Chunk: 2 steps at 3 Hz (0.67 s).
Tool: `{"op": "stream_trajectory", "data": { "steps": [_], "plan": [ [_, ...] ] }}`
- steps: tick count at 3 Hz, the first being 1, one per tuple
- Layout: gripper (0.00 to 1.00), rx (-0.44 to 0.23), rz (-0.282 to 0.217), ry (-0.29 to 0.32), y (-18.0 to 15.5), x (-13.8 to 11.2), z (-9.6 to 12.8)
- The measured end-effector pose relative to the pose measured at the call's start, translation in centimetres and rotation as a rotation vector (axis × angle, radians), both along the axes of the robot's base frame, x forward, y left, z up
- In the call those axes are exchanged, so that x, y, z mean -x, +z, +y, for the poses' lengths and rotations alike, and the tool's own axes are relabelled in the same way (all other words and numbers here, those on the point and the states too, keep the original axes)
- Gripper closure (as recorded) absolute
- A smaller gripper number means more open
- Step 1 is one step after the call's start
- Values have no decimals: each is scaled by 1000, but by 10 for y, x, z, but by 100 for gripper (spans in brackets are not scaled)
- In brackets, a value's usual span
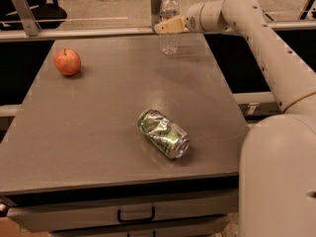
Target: Pick water bottle
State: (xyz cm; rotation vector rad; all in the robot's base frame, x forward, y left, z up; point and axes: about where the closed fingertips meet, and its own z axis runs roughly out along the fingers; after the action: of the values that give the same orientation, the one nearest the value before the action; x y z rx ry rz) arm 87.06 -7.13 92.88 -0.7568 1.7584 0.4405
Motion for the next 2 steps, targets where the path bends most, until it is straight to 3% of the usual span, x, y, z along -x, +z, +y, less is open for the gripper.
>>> {"op": "stream_trajectory", "data": {
  "steps": [1,2],
  "plan": [
    [41,-47,19,2,-3,-4,6],
    [64,-92,18,69,14,16,18]
  ]
}}
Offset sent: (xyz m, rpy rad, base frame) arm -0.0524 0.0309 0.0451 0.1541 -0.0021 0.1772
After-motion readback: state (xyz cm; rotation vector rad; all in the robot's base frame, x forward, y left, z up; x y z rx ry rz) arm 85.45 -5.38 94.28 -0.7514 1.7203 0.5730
